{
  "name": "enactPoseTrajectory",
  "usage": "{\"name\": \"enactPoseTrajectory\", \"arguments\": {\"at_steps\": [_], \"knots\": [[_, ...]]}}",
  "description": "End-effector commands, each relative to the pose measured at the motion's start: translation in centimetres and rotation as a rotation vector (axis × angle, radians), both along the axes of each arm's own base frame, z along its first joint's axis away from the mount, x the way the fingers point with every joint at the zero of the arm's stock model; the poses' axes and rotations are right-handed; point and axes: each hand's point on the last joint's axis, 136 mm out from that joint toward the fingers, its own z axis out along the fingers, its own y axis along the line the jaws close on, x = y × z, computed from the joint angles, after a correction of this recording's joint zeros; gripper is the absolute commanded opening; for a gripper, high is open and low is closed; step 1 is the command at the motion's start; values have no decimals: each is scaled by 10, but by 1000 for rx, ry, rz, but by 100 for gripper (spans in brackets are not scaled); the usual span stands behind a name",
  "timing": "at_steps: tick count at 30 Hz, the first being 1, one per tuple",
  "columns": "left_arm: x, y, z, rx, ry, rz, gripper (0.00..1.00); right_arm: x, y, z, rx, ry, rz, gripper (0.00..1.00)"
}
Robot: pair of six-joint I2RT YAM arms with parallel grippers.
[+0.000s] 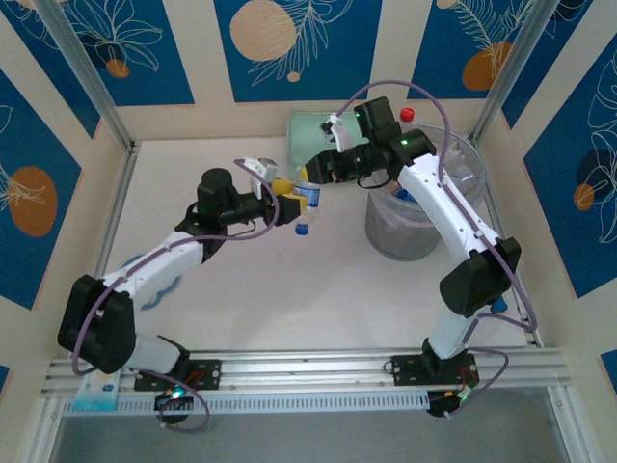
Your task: Put the plastic bottles in the bin
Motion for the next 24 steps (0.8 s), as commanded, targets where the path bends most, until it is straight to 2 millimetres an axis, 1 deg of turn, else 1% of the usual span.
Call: {"name": "enactPoseTrajectory", "arguments": {"at_steps": [1,3,5,7,9,10,12,13,15,17,18,22,24], "knots": [[-8,9,23,-9,-63,48,93,4,-29,55,15,-150,-78,40],[-8,17,19,16,-38,99,100,7,-54,80,1,-229,-152,38],[-7,26,12,44,-8,152,100,10,-86,102,-22,-308,-256,37],[-6,34,3,64,30,202,100,10,-123,124,-31,-377,-377,33],[-6,39,-7,72,59,227,100,11,-161,140,-27,-429,-503,28],[-7,40,-11,72,72,233,100,10,-180,144,-27,-447,-565,26],[-8,41,-17,62,89,242,100,8,-208,150,-17,-475,-651,22],[-7,42,-19,55,96,249,100,6,-218,153,-5,-491,-681,20],[-6,43,-22,44,105,263,100,6,-233,150,8,-495,-725,17],[-4,44,-25,37,114,274,100,8,-243,145,9,-503,-753,16],[-3,44,-26,33,118,276,100,12,-245,137,13,-501,-760,15],[-2,42,-30,24,134,274,99,25,-242,107,83,-478,-758,13],[-2,43,-32,31,140,277,99,28,-238,96,123,-455,-762,13]]}}
